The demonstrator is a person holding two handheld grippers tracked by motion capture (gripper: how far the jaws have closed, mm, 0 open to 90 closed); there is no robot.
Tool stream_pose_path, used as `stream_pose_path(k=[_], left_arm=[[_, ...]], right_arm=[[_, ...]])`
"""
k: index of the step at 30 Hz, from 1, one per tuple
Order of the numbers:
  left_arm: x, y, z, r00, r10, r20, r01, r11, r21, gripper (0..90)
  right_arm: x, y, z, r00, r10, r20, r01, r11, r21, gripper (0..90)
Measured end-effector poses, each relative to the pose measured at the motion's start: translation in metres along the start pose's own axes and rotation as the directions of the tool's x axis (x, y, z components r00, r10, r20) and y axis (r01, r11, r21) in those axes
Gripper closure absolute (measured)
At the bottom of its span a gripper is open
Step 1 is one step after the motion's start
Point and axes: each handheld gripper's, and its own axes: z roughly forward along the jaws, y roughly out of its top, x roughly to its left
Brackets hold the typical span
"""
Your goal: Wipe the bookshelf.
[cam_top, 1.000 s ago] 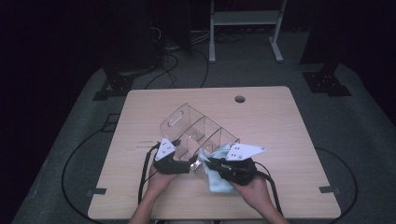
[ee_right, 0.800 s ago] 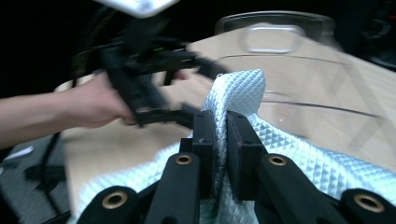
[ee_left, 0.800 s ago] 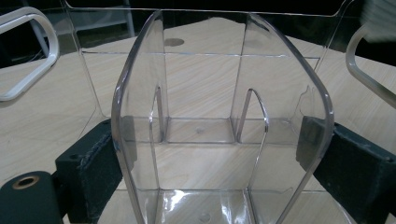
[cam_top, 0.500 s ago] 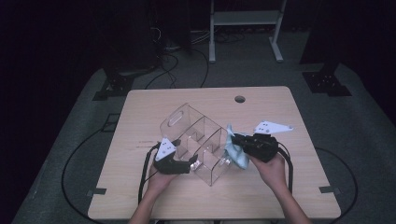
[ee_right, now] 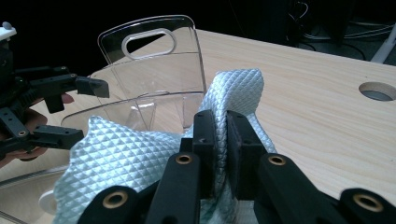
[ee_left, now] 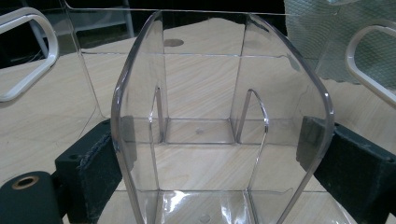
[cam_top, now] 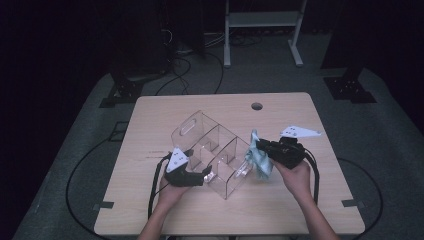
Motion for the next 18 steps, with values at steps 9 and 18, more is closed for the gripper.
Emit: stream_pose_path(k=[9,18], left_arm=[[0.001,0.0,-0.001,1.0,-0.003,0.001,0.003,1.0,-0.003,7.9],[0.001,0.0,-0.001,1.0,-0.001,-0.003,0.001,1.0,-0.002,8.0]], right_arm=[[0.009,0.0,-0.002,0.9996,-0.014,-0.025,0.014,1.0,-0.014,82.9],[0.057,-0.006,-0.005,0.9862,-0.12,-0.114,0.117,0.993,-0.032,82.9]])
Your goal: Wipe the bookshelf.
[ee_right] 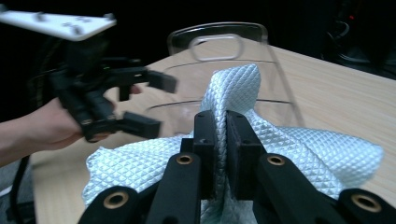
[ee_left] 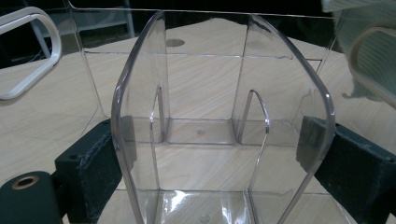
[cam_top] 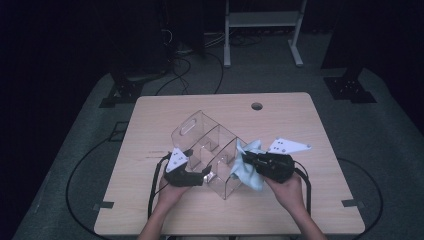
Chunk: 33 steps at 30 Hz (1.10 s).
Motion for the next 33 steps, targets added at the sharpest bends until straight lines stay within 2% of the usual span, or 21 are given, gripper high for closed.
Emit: stream_pose_path(k=[2,3,7,10,12,14,17,19,20,24,28,29,33], left_arm=[[0.0,0.0,0.0,1.0,0.0,0.0,0.0,1.0,0.0,8.0],[0.0,0.0,0.0,1.0,0.0,0.0,0.0,1.0,0.0,8.0],[0.0,0.0,0.0,1.0,-0.003,-0.001,0.003,1.0,0.001,8.0],[0.0,0.0,0.0,1.0,0.001,-0.001,-0.001,1.0,0.005,8.0],[0.0,0.0,0.0,1.0,0.001,-0.002,-0.001,1.0,0.004,8.0],[0.0,0.0,0.0,1.0,0.001,-0.002,-0.001,1.0,0.005,8.0],[0.0,0.0,0.0,1.0,0.001,-0.002,-0.001,1.0,0.005,7.9],[0.0,0.0,0.0,1.0,0.001,-0.002,-0.001,1.0,0.004,7.9],[0.0,0.0,0.0,1.0,0.001,-0.002,-0.001,1.0,0.005,7.9],[-0.001,0.0,0.001,1.0,0.0,-0.003,0.0,1.0,0.006,8.0],[0.0,0.0,0.001,1.0,0.0,-0.002,0.0,1.0,0.005,7.9],[0.0,0.0,0.001,1.0,0.0,-0.002,0.0,1.0,0.005,7.9],[-0.001,0.0,0.001,1.0,-0.001,-0.002,0.001,1.0,0.003,7.9]], right_arm=[[0.005,-0.001,0.0,0.9999,-0.011,-0.007,0.011,1.0,0.002,83.0],[0.015,-0.002,0.001,0.9992,-0.024,-0.031,0.024,1.0,0.004,82.9],[0.035,-0.005,0.005,0.9956,-0.067,-0.066,0.067,0.998,0.009,82.9],[0.047,-0.008,0.007,0.9929,-0.081,-0.087,0.083,0.997,0.012,82.9],[0.05,-0.009,0.007,0.9919,-0.086,-0.094,0.087,0.996,0.011,82.9],[0.059,-0.012,0.009,0.9882,-0.099,-0.117,0.102,0.995,0.017,83.0],[0.066,-0.016,0.013,0.9841,-0.11,-0.14,0.117,0.992,0.046,83.0],[0.07,-0.021,0.014,0.9842,-0.126,-0.124,0.132,0.99,0.044,83.0],[0.071,-0.021,0.013,0.9838,-0.135,-0.118,0.141,0.989,0.044,83.0],[0.064,-0.015,0.01,0.9863,-0.118,-0.115,0.122,0.992,0.031,83.1],[0.054,-0.009,0.002,0.9906,-0.118,-0.069,0.12,0.993,0.015,83.0],[0.054,-0.009,0.002,0.9906,-0.118,-0.069,0.12,0.993,0.015,83.0],[0.026,-0.006,-0.002,0.998,-0.055,-0.031,0.055,0.998,-0.002,83.0]])
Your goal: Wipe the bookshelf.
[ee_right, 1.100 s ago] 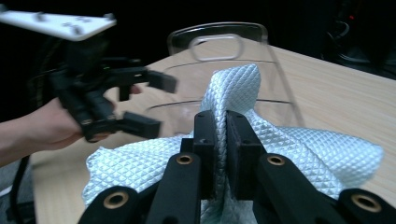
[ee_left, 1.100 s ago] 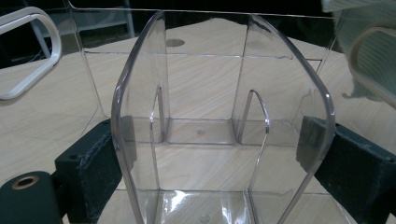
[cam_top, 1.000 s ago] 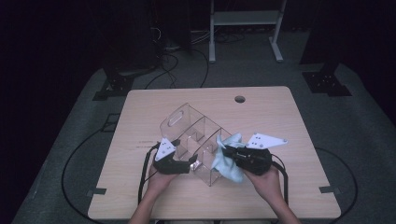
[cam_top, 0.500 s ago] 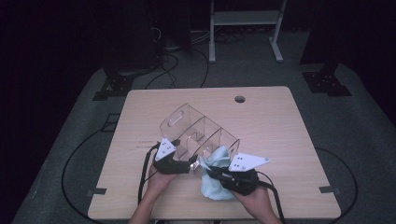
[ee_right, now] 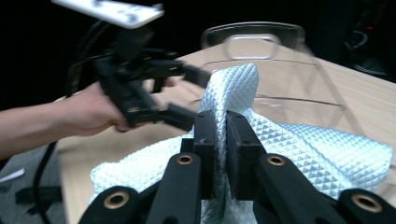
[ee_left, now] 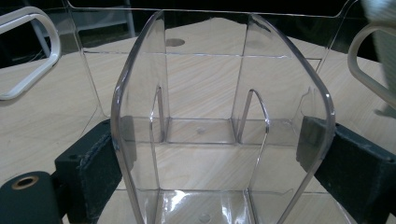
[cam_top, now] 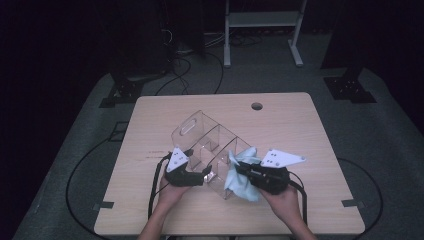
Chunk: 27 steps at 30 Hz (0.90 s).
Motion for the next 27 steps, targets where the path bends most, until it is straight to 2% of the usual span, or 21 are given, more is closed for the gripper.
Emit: stream_pose_path(k=[2,3,4,6,11,13,14,17,19,22,24,27], left_arm=[[0.0,0.0,0.0,1.0,0.001,0.0,-0.001,1.0,0.002,7.9],[0.0,0.0,0.0,1.0,0.001,0.0,-0.001,1.0,0.002,7.9],[0.0,0.0,0.0,1.0,0.001,0.0,-0.001,1.0,0.001,7.9],[0.0,0.0,0.0,1.0,0.001,0.0,-0.001,1.0,0.001,7.9],[0.0,0.0,0.0,1.0,0.001,0.001,-0.001,1.0,0.002,7.9],[0.0,0.0,0.0,1.0,0.001,0.001,-0.001,1.0,0.001,8.0],[0.0,0.0,0.0,1.0,0.001,0.001,-0.001,1.0,0.001,7.9],[0.0,0.0,0.0,1.0,0.001,0.001,-0.001,1.0,0.001,7.9],[0.0,0.0,0.0,1.0,0.001,0.001,-0.001,1.0,0.001,7.9],[0.0,0.0,0.0,1.0,0.001,0.002,-0.001,1.0,0.001,7.9],[0.001,0.0,0.0,1.0,-0.001,0.002,0.001,1.0,0.0,7.9],[0.001,-0.001,0.0,1.0,-0.004,0.003,0.004,1.0,-0.002,7.7]], right_arm=[[-0.013,0.0,-0.002,0.9995,0.014,0.028,-0.014,1.0,-0.015,83.0],[-0.013,0.0,-0.002,0.9995,0.014,0.028,-0.014,1.0,-0.015,83.0],[-0.026,0.0,-0.004,0.9973,0.041,0.061,-0.039,0.999,-0.024,83.0],[-0.039,-0.001,-0.006,0.994,0.069,0.085,-0.067,0.997,-0.028,83.0],[-0.063,-0.006,-0.009,0.9838,0.129,0.124,-0.125,0.991,-0.04,82.9],[-0.067,-0.007,-0.01,0.9814,0.14,0.132,-0.135,0.99,-0.04,83.0],[-0.074,-0.009,-0.01,0.9765,0.157,0.147,-0.153,0.987,-0.041,83.0],[-0.078,-0.012,-0.009,0.9725,0.162,0.167,-0.159,0.987,-0.027,83.0],[-0.084,-0.02,-0.005,0.9673,0.178,0.181,-0.181,0.983,0.001,83.1],[-0.087,-0.029,-0.002,0.964,0.197,0.178,-0.204,0.979,0.017,83.1],[-0.085,-0.031,-0.003,0.9639,0.2,0.176,-0.204,0.979,0.004,83.2],[-0.08,-0.026,-0.008,0.9682,0.185,0.169,-0.184,0.983,-0.019,83.3]])
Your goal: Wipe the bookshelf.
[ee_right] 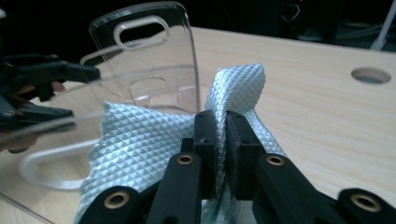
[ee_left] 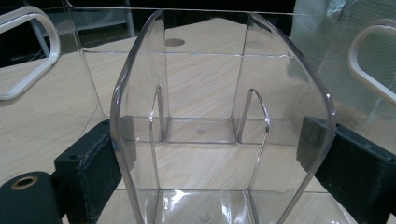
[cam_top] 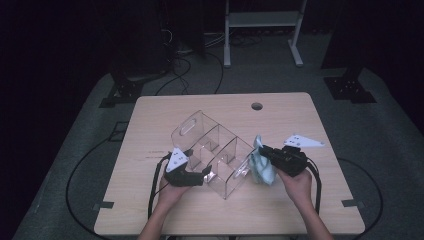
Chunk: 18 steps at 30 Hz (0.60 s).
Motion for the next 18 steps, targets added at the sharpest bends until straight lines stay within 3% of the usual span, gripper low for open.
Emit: stream_pose_path(k=[6,7,18], left_arm=[[0.0,0.0,0.0,1.0,0.004,-0.003,-0.004,1.0,0.0,7.8],[-0.001,0.001,0.001,1.0,0.004,-0.003,-0.004,1.0,0.001,7.8],[-0.001,0.001,0.001,1.0,0.003,-0.003,-0.003,1.0,0.001,7.8]], right_arm=[[0.012,0.011,-0.012,0.9991,-0.035,-0.026,0.033,0.999,-0.041,83.3],[0.018,0.015,-0.016,0.9973,-0.05,-0.053,0.048,0.998,-0.051,83.3],[0.056,0.013,-0.01,0.9818,-0.12,-0.147,0.118,0.993,-0.025,83.2]])
